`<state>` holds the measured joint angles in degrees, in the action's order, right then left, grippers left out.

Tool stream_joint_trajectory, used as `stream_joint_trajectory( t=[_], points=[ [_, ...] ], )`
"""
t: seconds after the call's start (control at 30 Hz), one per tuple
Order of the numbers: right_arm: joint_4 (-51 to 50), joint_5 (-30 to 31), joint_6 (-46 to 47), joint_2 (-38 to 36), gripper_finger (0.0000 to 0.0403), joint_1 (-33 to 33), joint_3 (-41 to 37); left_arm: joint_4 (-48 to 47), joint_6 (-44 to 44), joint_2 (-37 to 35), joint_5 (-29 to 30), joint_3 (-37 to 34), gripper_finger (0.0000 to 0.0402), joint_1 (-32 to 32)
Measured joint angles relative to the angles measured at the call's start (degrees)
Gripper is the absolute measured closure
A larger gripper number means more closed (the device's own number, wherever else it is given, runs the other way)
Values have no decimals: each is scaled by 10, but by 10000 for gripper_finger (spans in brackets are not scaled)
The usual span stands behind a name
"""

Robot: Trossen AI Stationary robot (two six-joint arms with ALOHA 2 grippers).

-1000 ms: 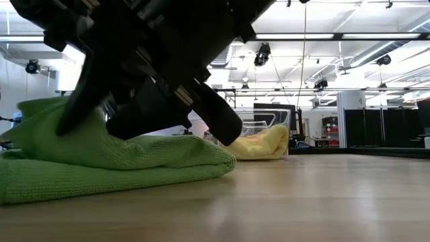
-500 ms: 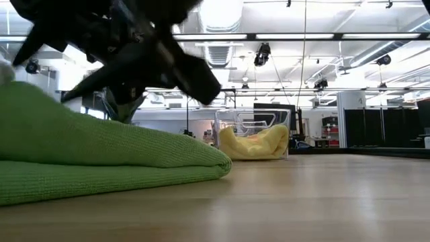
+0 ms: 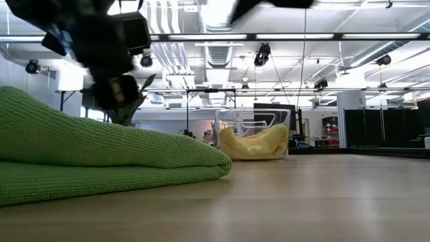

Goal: Fold microfiber towels
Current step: Put the folded green towel into the transparent bin

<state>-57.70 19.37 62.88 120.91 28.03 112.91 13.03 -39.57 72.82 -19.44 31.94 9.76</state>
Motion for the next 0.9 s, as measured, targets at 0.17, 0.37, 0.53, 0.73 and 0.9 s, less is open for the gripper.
stream_joint_trajectory(
  t=[0.17,0.37,0.53,0.73,0.9],
  points=[
    [14,17,84,-74,257,20,-135,29,-47,49,-39,1,395,58],
    [315,16,155,-161,257,21,-368,133,-126,139,-38,28,395,94],
    [579,15,147,-184,257,4,-492,218,-204,222,-62,53,395,112],
    [626,17,132,-184,257,-13,-533,193,-261,273,-59,57,395,120],
    [625,14,131,-184,257,-18,-533,178,-289,261,-52,55,395,120]
  ],
)
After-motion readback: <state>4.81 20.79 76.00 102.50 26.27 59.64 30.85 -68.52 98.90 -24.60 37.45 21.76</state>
